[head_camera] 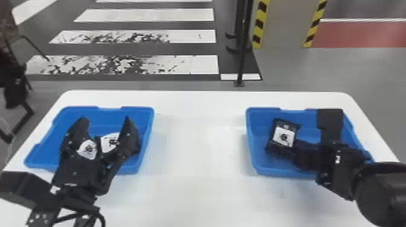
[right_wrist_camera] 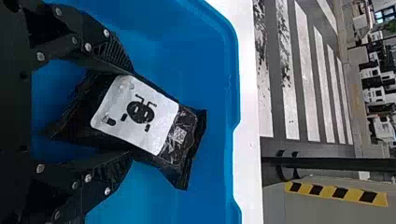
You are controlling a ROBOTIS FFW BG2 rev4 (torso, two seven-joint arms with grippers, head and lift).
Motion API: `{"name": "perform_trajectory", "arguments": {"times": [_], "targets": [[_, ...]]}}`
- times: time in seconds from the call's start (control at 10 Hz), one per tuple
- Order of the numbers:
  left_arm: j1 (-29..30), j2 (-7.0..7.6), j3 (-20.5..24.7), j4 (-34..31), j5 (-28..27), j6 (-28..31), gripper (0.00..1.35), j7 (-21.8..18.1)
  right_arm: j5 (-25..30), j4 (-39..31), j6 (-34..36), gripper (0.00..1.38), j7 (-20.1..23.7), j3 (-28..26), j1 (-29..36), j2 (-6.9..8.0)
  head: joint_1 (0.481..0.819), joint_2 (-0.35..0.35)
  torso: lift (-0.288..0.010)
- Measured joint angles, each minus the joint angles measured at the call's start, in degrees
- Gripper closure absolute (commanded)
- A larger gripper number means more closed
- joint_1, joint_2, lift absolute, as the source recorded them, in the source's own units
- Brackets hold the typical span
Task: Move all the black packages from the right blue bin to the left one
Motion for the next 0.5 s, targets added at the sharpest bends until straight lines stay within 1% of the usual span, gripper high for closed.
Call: {"name": "perform_trajectory", "arguments": {"times": [0.1,0.2,0.3,0.5], "targets": [[0.08,-0.07,0.1,0.37,0.59,-0.17,0.19,0.0,-0.86,0.65,-0.27,1.21,0.4,-0.14,-0.15,-0.03,0.695,0.034,-0.179],[0.12,-0.15,0.18,0.67,1.04,-0.49,0.19,0.0,-1.82,0.82,-1.34,1.21,0.76,-0.18,0.07,-0.04,0.695,0.038,-0.179],[0.13,-0.2,0.21,0.8,1.17,-0.73,0.19,0.0,-3.01,1.14,-2.59,1.25,1.03,-0.19,0.33,-0.04,0.695,0.045,-0.179],[0.25,-0.23,0.22,1.11,1.45,-1.28,0.19,0.0,-5.68,1.33,-4.88,1.25,1.26,-0.93,1.7,-0.04,0.695,0.052,-0.179]]}}
